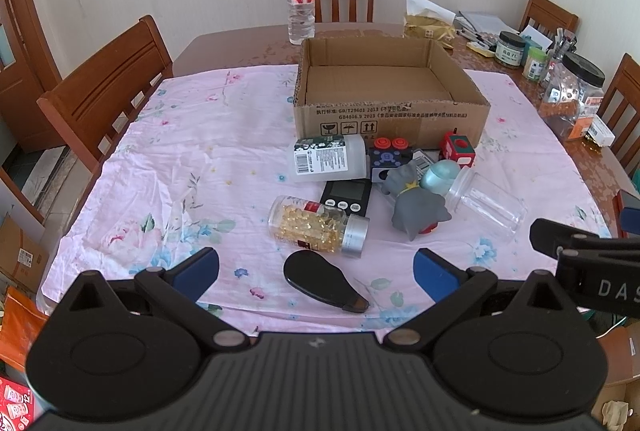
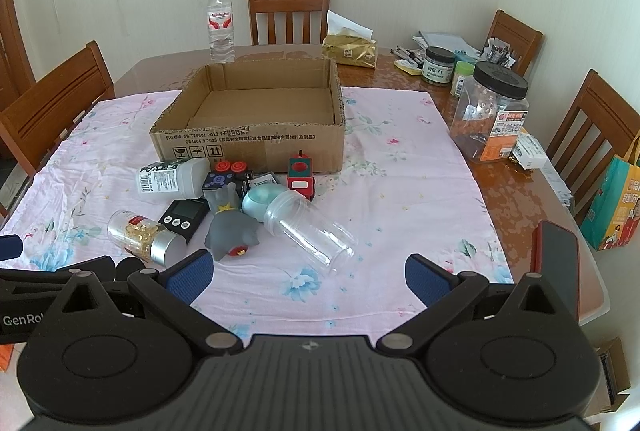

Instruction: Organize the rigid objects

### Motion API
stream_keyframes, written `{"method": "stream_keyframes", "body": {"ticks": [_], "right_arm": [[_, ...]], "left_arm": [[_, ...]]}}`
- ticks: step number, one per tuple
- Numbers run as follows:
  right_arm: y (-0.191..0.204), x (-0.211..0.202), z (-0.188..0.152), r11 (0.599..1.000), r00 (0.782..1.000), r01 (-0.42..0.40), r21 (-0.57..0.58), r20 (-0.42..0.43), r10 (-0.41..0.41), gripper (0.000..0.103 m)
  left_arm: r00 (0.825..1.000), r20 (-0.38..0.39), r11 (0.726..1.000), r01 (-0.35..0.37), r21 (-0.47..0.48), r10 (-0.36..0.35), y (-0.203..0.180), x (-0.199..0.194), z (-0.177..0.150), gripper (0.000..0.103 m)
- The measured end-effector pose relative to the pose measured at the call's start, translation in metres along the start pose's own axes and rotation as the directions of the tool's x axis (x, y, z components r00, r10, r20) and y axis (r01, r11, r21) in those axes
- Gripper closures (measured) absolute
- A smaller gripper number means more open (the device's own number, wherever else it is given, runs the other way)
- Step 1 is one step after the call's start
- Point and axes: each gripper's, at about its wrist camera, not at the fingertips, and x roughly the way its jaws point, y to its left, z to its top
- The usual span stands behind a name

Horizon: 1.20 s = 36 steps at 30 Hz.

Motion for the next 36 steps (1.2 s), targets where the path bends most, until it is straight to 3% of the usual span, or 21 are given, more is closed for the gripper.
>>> {"method": "stream_keyframes", "body": {"ticks": [19, 36], "right_arm": [[0.0, 0.002, 0.005, 1.0, 1.0, 0.0, 0.0, -0.004, 0.0, 0.0], [0.0, 0.013, 0.006, 0.998, 0.998, -0.058, -0.018, 0.016, 0.058, 0.0]], "left_arm": [[1.0, -0.003, 1.0, 0.005, 0.003, -0.005, 0.0, 0.002, 0.005, 0.0], [0.997, 0.021, 0.997, 0.072, 0.012, -0.073, 0.006, 0.018, 0.0, 0.0]]}}
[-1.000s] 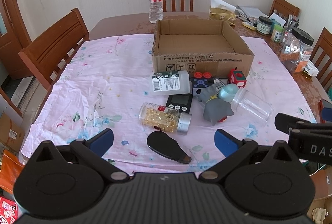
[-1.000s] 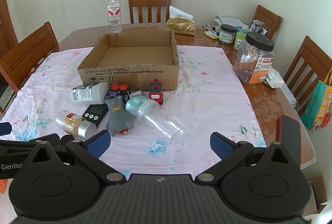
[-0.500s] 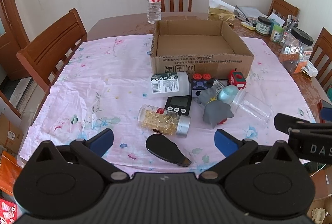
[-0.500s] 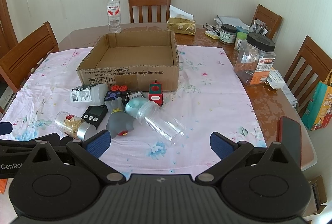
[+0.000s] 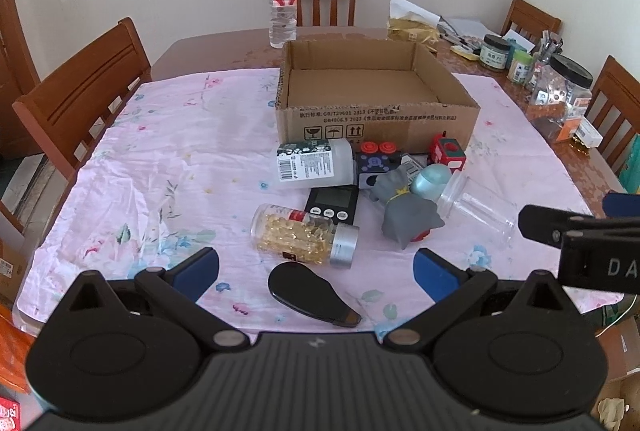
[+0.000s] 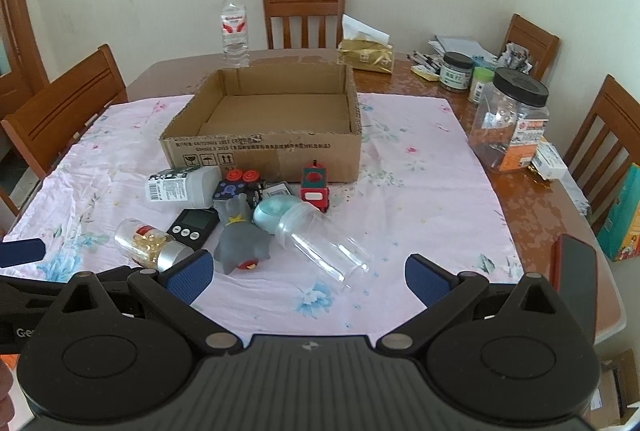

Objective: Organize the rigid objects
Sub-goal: 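Grasp the black teardrop object with the left tool while the right tool moves toward the clear jar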

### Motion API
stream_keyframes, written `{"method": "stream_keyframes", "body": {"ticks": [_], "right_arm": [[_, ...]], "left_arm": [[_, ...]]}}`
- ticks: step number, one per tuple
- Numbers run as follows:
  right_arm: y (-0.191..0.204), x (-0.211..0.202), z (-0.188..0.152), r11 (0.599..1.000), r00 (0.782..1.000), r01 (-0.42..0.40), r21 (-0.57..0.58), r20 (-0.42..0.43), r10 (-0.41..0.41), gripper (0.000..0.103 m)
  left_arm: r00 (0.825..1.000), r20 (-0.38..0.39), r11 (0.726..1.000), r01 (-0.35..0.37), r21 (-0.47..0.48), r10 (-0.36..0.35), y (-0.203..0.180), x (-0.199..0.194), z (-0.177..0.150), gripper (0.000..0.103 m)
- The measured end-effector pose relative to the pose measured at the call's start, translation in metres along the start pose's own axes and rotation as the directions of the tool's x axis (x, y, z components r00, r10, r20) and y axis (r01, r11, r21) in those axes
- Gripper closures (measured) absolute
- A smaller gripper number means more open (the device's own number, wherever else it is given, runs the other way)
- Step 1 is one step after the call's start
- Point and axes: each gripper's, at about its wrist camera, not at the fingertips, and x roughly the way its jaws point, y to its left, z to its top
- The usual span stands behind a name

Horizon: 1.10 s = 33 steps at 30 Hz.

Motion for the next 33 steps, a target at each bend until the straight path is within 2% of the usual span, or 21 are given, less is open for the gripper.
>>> {"method": "stream_keyframes", "body": {"ticks": [7, 19, 27, 33], "right_arm": [[0.0, 0.009, -0.003, 0.998, 0.999, -0.049, -0.037, 0.002, 0.049, 0.0], [-0.014, 0.04, -0.012, 0.997, 0.997, -0.036, -0.061, -0.071, 0.032, 0.0], [-0.025, 0.076, -0.011, 0.998, 0.991, 0.025, -0.06, -0.132, -0.033, 0.0], [-0.045, 0.11, -0.013, 0.994, 0.973, 0.085, -0.065, -0.211, -0.097, 0.0]], "left_arm": [[1.0, 0.006, 0.999, 0.025, 0.032, -0.025, 0.007, 0.011, -0.011, 0.0], [0.993, -0.116, 0.994, 0.018, 0.111, -0.005, 0.022, 0.061, -0.04, 0.0], [0.986, -0.165, 0.983, 0.063, 0.171, -0.034, 0.023, 0.08, -0.043, 0.0], [0.978, -0.197, 0.968, 0.107, 0.226, -0.062, 0.025, 0.089, -0.037, 0.001]]}}
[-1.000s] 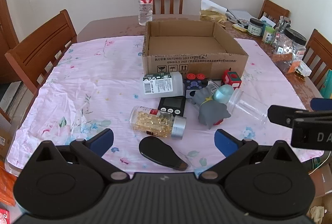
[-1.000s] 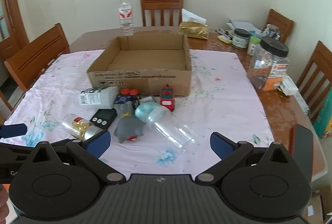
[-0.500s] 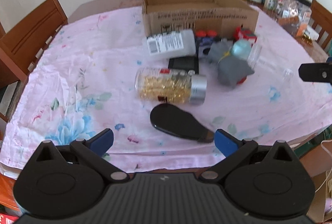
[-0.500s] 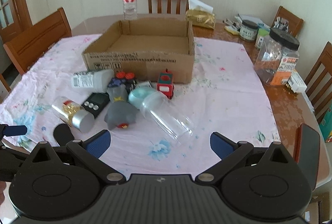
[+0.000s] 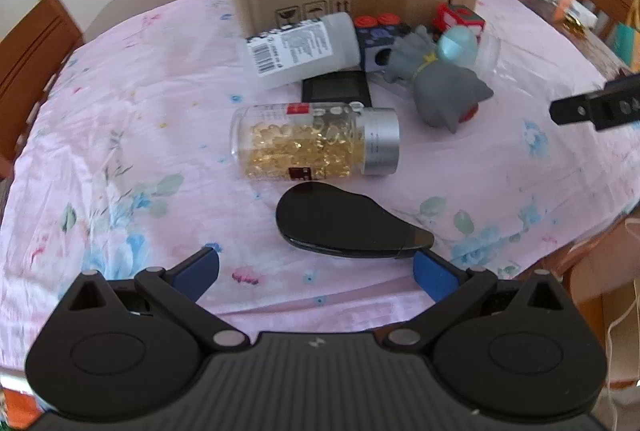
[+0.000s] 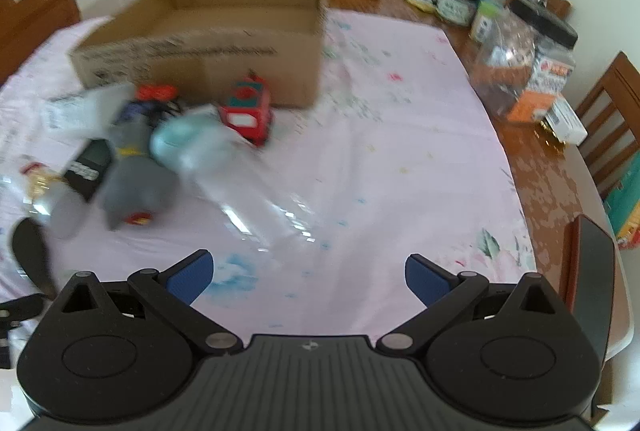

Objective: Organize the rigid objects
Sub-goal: 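Grasp the black teardrop object with the left tool while the right tool moves toward the clear jar, then close the right tool around the clear plastic jar lying on its side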

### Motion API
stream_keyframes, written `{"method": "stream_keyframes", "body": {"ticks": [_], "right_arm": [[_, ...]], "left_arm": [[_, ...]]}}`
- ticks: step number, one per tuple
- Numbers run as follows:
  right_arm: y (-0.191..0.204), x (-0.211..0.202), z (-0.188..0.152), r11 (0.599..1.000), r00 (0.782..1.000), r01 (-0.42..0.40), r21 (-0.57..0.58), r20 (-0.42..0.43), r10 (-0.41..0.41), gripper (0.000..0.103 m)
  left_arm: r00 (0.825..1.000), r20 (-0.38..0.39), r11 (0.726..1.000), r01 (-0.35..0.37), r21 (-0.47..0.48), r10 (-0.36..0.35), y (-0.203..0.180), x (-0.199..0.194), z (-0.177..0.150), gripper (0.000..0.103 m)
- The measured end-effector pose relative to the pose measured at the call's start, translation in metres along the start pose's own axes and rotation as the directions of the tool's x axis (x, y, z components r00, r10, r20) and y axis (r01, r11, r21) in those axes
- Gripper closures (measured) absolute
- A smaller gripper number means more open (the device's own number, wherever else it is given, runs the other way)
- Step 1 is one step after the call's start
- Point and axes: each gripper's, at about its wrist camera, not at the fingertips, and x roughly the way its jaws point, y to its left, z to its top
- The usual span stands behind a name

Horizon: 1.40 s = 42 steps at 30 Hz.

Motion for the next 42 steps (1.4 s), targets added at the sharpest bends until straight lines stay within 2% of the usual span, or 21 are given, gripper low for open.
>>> {"method": "stream_keyframes", "body": {"ticks": [9, 15, 17, 20, 24, 31, 35, 38, 42], "right_arm": [[-0.031, 0.023, 0.013, 0.994, 0.995, 0.09, 0.057, -0.038, -0.087, 0.0], [-0.029, 0.024, 0.011, 0.995, 0.997, 0.07, 0.072, -0.051, -0.066, 0.0], [-0.025, 0.023, 0.008, 0.996, 0.998, 0.042, 0.078, -0.054, -0.038, 0.0], [-0.019, 0.019, 0.007, 0.996, 0.999, -0.004, 0.084, -0.044, 0.007, 0.0], [-0.011, 0.005, 0.013, 0.995, 0.998, -0.054, 0.087, -0.002, 0.055, 0.0], [0.009, -0.009, 0.043, 0.995, 0.99, -0.064, 0.083, 0.131, 0.052, 0.0], [0.03, 0.001, 0.052, 0.998, 0.99, -0.048, 0.049, 0.135, 0.041, 0.0], [0.04, 0.012, 0.049, 1.0, 0.993, -0.003, 0.002, 0.119, 0.003, 0.0], [0.03, 0.012, 0.034, 1.0, 0.995, 0.027, -0.002, 0.092, -0.027, 0.0]], "left_arm": [[0.999, -0.02, 0.997, 0.047, 0.059, -0.046, 0.006, 0.011, 0.013, 0.001], [0.991, -0.016, 0.99, 0.131, 0.062, -0.13, -0.003, 0.01, 0.019, 0.001], [0.989, -0.02, 0.988, 0.145, 0.055, -0.144, -0.008, 0.011, 0.019, 0.004], [0.993, 0.001, 0.991, 0.12, 0.057, -0.12, -0.012, 0.014, 0.019, 0.013], [0.993, 0.003, 0.993, 0.117, 0.022, -0.117, -0.006, 0.014, 0.02, 0.013], [0.998, -0.004, 0.997, 0.07, -0.037, -0.07, 0.012, 0.013, 0.016, 0.013], [0.998, -0.004, 0.997, 0.064, -0.048, -0.064, 0.014, 0.013, 0.015, 0.013], [0.998, -0.004, 0.997, 0.061, -0.049, -0.061, 0.013, 0.013, 0.015, 0.013], [0.998, -0.004, 0.997, 0.061, -0.048, -0.061, 0.014, 0.013, 0.016, 0.013]]}}
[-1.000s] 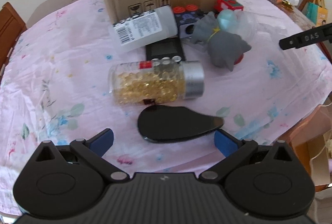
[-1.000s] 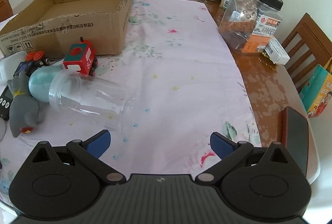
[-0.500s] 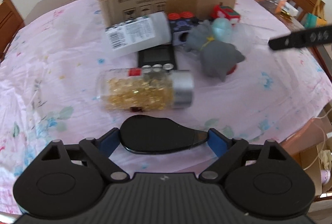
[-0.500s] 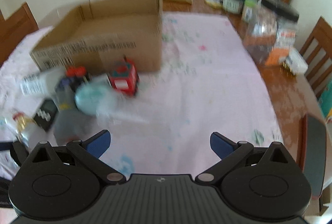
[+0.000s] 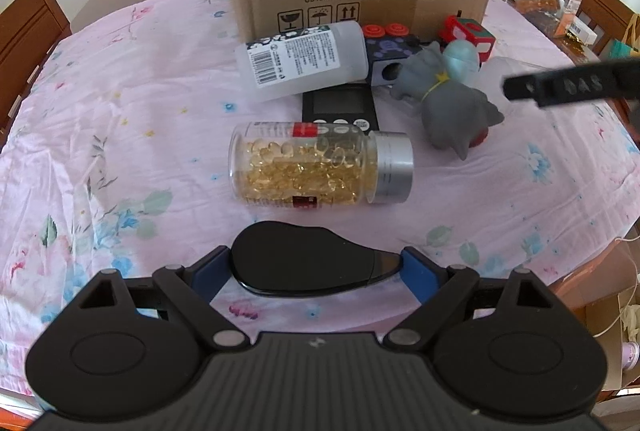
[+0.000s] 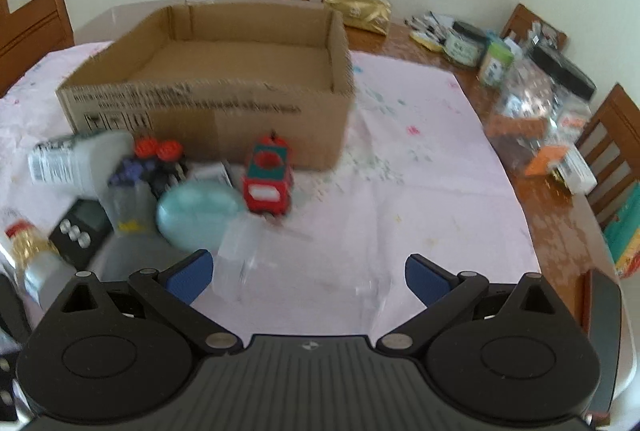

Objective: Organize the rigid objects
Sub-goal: 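Close the right tool around the clear plastic jar lying on its side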

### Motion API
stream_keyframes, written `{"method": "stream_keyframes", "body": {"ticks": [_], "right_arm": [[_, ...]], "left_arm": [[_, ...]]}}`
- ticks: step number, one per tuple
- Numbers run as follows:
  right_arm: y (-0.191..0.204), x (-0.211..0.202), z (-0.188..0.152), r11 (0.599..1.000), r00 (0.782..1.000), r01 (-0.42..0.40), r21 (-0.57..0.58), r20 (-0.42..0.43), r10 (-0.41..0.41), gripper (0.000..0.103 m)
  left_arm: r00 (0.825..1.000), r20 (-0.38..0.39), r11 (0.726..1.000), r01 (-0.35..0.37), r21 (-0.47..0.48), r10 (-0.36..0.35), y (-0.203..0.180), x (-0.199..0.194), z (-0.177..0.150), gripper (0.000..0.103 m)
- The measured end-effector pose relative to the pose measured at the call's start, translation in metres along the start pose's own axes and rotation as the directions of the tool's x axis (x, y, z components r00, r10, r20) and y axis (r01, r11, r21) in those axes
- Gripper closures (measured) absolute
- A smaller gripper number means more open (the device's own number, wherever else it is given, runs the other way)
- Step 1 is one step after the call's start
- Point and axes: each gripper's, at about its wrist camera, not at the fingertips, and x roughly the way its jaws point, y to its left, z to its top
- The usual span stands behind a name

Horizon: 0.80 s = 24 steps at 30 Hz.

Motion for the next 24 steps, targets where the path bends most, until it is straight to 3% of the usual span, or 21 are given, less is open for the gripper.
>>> {"method": "stream_keyframes", "body": {"ticks": [8, 13, 19, 24], "right_arm": [[-0.032, 0.017, -0.035, 0.998, 0.992, -0.02, 0.063, -0.121, 0.028, 0.0], [-0.038, 0.019, -0.04, 0.995, 0.991, -0.098, 0.027, -0.087, 0.1, 0.0], [-0.04, 0.013, -0.05, 0.993, 0.993, -0.117, 0.003, -0.008, 0.117, 0.0], [-0.042, 0.015, -0.047, 0.99, 0.991, -0.137, -0.023, -0.008, 0.137, 0.0]], "left_arm": [[1.0, 0.0, 1.0, -0.002, 0.002, 0.002, -0.001, 0.0, 0.0, 0.013], [1.0, 0.003, 1.0, -0.007, -0.004, 0.007, -0.001, 0.0, -0.001, 0.01], [1.0, 0.013, 1.0, -0.007, -0.004, 0.007, -0.002, 0.0, -0.002, 0.008], [1.0, 0.019, 1.0, 0.002, 0.015, -0.002, -0.004, -0.001, -0.004, 0.006]]}}
